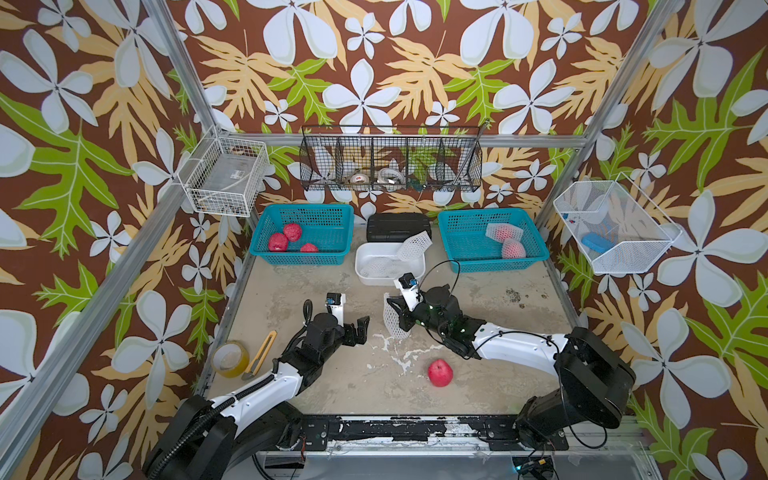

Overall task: Remove foam nets from apples
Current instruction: Remove the foam net from the apple, then place the foam net into the storage box.

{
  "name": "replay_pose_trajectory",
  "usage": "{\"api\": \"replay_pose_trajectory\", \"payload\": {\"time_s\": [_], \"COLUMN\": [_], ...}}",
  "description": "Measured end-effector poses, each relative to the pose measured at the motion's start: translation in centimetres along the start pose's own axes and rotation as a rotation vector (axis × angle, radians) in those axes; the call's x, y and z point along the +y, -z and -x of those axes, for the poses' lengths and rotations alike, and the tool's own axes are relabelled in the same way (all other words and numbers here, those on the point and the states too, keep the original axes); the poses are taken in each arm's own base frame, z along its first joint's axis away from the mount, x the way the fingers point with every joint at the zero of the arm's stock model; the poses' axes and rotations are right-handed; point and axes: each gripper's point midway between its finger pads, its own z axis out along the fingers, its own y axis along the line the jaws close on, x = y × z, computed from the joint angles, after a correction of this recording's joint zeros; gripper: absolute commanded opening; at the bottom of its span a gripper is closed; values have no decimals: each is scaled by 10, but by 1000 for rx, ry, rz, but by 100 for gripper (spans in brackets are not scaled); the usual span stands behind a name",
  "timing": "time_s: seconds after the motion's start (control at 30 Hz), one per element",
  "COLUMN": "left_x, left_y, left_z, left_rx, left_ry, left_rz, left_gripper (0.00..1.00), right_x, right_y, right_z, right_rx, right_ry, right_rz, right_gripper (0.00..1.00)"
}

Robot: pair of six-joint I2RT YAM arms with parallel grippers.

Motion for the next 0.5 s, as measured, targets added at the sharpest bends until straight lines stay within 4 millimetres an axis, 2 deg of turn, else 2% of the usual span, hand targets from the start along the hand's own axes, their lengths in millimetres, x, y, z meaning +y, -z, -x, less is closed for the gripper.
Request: {"api": "replay_pose_trajectory", "payload": {"time_s": [0.17, 0.4, 0.5], "left_x": [-1, -15, -17], "left_y": [-4, -10, -12], "left_z": [-3, 8, 12], "left_rx": [19, 18, 11], "left_ry": [-2, -6, -6], "left_rz": [-5, -54, -61], "left_gripper": [100, 100, 100], "right_x": [-22, -53, -59], "right_y": [-2, -7, -12], "right_z": [10, 38, 46], "right_rx": [-17, -62, -72], "right_ry": [-25, -59, -73], "right_rz": [-44, -79, -87], "right_gripper": [0, 0, 0]}}
